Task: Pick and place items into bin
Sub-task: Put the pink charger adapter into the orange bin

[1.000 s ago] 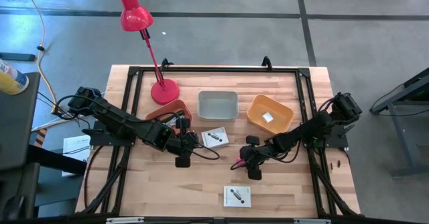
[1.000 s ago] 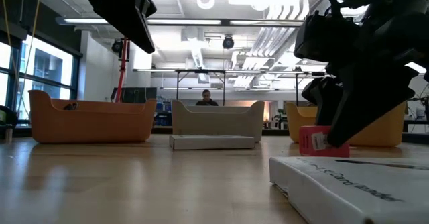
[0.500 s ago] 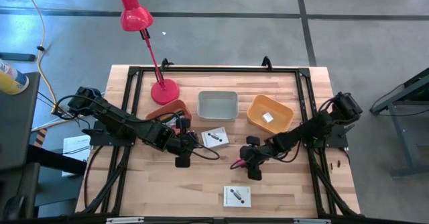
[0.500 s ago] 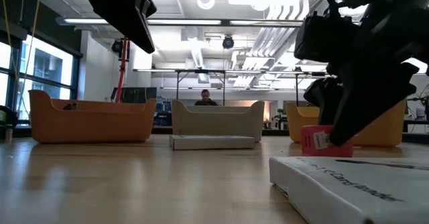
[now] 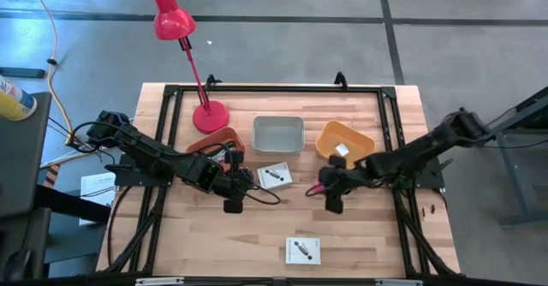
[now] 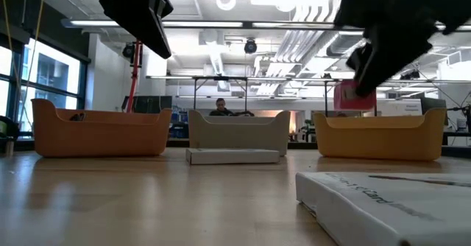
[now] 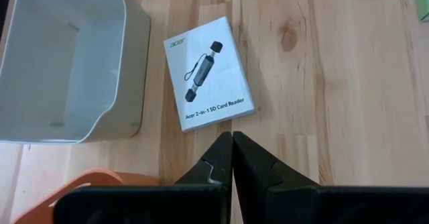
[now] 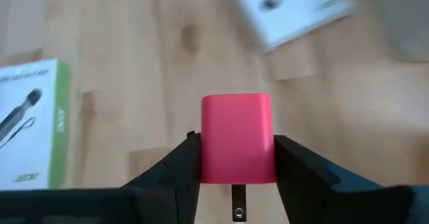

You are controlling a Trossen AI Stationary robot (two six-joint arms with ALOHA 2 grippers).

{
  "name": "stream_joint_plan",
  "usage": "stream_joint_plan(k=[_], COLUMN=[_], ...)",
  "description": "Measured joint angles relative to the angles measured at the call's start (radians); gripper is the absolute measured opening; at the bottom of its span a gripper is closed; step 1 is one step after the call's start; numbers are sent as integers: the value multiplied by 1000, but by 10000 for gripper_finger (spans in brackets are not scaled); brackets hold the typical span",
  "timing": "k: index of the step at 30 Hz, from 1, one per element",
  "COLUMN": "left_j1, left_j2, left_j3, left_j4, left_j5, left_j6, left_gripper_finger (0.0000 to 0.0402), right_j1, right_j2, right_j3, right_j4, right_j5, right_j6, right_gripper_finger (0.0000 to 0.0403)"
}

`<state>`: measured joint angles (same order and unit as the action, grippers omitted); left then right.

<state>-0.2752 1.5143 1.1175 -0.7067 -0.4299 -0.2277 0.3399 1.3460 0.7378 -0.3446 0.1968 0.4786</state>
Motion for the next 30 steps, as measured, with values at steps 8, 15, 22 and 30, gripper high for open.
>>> stream_joint_plan(k=[8,15,22,30], left_j1=[0,0,0,0], left_j2=[0,0,0,0], left_j3=[0,0,0,0], left_j4=[2,6,11,42], left_j5=[-8,-22,-24,-36], left_j6=[14,22,22,11], left_gripper_finger=[1,1,1,1], right_j1=[-77,-179,-251,-203], right_j2=[-288,-441,-449,-265], right_j3=[0,0,0,0], right_j4=[-312,-478,-428,-342], right_j5=[177,250,32,-94], right_j6=[18,11,-92,-103], right_gripper_finger=[167,128,113,113])
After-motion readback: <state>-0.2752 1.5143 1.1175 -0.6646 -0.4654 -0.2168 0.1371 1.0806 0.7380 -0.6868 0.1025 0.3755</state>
